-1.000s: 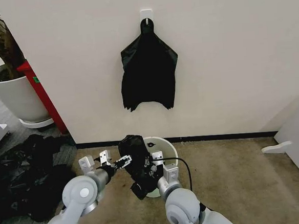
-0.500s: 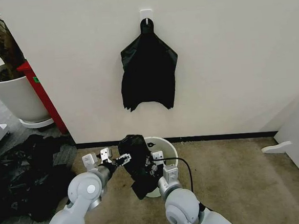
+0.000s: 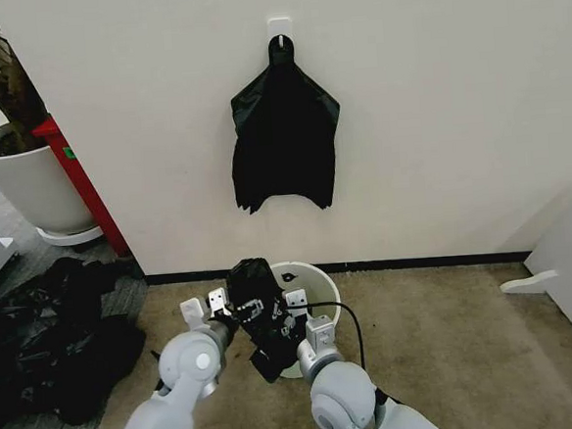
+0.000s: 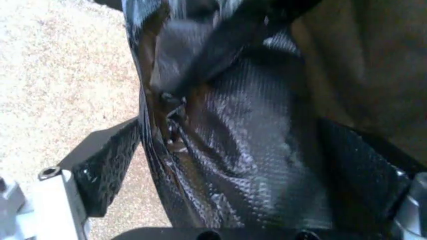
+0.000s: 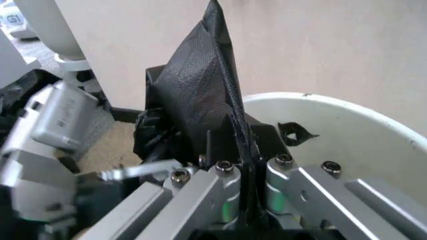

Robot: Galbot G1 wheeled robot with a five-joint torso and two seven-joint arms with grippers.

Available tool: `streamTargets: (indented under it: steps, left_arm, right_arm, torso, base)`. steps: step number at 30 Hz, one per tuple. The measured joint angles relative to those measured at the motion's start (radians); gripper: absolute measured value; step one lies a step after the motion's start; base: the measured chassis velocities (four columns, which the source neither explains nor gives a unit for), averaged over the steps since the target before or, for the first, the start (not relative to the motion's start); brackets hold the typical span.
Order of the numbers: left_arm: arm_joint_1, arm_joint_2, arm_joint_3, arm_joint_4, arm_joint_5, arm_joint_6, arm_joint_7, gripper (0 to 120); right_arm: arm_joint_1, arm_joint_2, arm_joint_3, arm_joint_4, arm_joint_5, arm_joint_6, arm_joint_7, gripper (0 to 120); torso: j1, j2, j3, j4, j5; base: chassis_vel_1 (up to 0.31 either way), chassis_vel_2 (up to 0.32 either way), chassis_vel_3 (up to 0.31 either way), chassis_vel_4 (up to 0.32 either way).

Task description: Place the garbage bag over the trash bin.

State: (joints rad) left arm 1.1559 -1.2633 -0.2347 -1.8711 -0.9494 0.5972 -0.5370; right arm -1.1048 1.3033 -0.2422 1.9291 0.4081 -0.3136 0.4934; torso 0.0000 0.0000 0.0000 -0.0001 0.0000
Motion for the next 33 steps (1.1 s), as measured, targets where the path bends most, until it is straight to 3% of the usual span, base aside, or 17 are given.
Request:
streamTargets:
  steps: [4,16,18,27,29,33]
  left_arm:
    - [-0.001,-0.002,0.017,0.015,0.037,-0.012,0.0,94]
    - [-0.017,-0.001,0.047,0.054,0.094,-0.029,0.005,48]
    - [-0.019,0.001,0.048,0.055,0.096,-0.027,0.005,45]
    - [-0.02,0.036,0.045,0.054,0.111,-0.013,0.044,11]
    - [-0.018,0.055,0.041,0.052,0.127,-0.019,0.076,4]
    - [-0.017,0.087,0.037,0.049,0.156,-0.042,0.127,4]
  right_arm:
    - [-0.001,0.001,-0.003,0.0,-0.001,0.0,0.0,0]
    - [-0.003,0.002,-0.013,-0.003,-0.009,-0.001,0.0,0]
    - [-0.004,0.003,-0.014,-0.003,-0.011,-0.001,0.0,0]
    - [-0.003,-0.009,-0.026,0.0,-0.02,0.009,0.002,0]
    - [-0.003,-0.017,-0.03,0.004,-0.02,0.026,0.001,7]
    - [-0.003,-0.035,-0.034,0.011,-0.026,0.075,-0.029,20]
  torso:
    - [0.0,0.0,0.0,0.0001,0.0001]
    - [0.0,0.0,0.0,0.0002,0.0002]
    - [0.0,0.0,0.0,0.0002,0.0001]
    - [0.0,0.0,0.0,0.0001,0.0]
    - [0.0,0.0,0.0,0.0001,-0.0002]
    - [0.0,0.0,0.0,-0.0003,-0.0005]
  base:
    - [0.0,0.0,0.0,0.0]
    - [0.0,0.0,0.0,0.0]
    - [0.0,0.0,0.0,0.0]
    - [0.0,0.0,0.0,0.0]
    - [0.0,0.0,0.0,0.0]
    - [0.0,0.0,0.0,0.0]
